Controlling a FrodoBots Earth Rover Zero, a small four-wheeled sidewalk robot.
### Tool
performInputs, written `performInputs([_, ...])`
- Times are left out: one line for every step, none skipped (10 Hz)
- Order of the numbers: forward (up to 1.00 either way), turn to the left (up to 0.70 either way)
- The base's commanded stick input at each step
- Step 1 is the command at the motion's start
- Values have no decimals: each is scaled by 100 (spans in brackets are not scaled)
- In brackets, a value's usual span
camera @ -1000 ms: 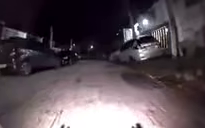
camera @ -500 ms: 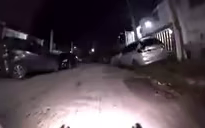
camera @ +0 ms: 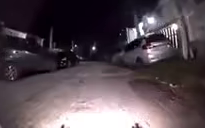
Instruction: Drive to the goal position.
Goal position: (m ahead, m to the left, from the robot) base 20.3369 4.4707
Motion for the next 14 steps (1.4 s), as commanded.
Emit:
performInputs([85,0])
performInputs([85,0])
performInputs([85,0])
performInputs([85,0])
performInputs([85,0])
performInputs([85,0])
performInputs([85,0])
performInputs([85,0])
performInputs([85,0])
performInputs([85,0])
performInputs([85,0])
performInputs([85,0])
performInputs([85,0])
performInputs([85,0])
